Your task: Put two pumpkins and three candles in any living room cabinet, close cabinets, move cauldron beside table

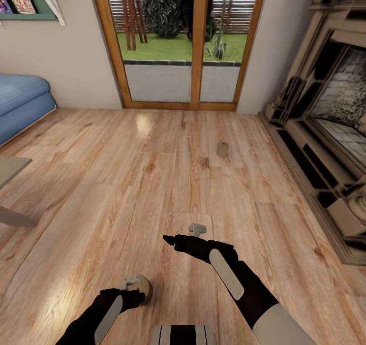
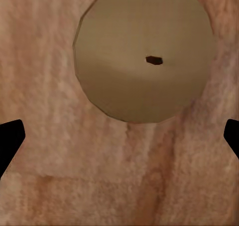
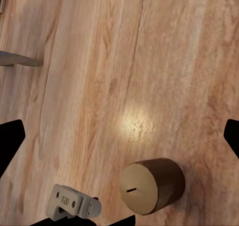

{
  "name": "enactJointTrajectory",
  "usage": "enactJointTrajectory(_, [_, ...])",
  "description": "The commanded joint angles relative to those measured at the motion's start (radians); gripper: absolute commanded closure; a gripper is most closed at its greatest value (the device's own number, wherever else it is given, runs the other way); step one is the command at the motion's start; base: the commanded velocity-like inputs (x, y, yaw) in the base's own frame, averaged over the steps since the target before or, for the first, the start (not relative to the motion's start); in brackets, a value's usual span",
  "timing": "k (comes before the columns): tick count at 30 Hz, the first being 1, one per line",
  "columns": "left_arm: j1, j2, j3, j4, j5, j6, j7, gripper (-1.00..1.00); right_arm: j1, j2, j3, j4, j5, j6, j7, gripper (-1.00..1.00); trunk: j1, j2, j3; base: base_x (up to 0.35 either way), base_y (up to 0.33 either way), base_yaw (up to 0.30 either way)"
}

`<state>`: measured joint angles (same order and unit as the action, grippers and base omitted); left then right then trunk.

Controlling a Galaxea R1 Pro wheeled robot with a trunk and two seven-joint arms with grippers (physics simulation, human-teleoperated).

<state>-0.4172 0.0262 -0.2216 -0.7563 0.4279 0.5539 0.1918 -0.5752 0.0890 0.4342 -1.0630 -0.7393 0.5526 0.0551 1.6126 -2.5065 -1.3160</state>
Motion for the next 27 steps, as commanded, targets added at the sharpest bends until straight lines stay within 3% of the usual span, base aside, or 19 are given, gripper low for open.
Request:
enactJointTrajectory(1, [0.000, 0.000, 0.000, 0.000, 0.000, 0.000, 0.000, -1.00, 0.000, 0.000, 0.000, 0.000, 0.000, 0.000, -0.001, -1.00, 0.000, 0.000, 0.000, 0.042, 0.000, 0.000])
enactJointTrajectory(17, [0.000, 0.001, 0.000, 0.000, 0.000, 0.001, 0.000, -1.00, 0.000, 0.004, 0.000, 0.000, 0.000, -0.002, -0.008, -1.00, 0.000, 0.000, 0.000, 0.152, 0.000, 0.000])
enactJointTrajectory(27, [0.000, 0.000, 0.000, 0.000, -0.001, -0.001, 0.000, -1.00, 0.000, 0.005, 0.000, 0.000, 0.000, -0.002, -0.008, -1.00, 0.001, 0.000, -0.008, 0.029, 0.000, 0.000])
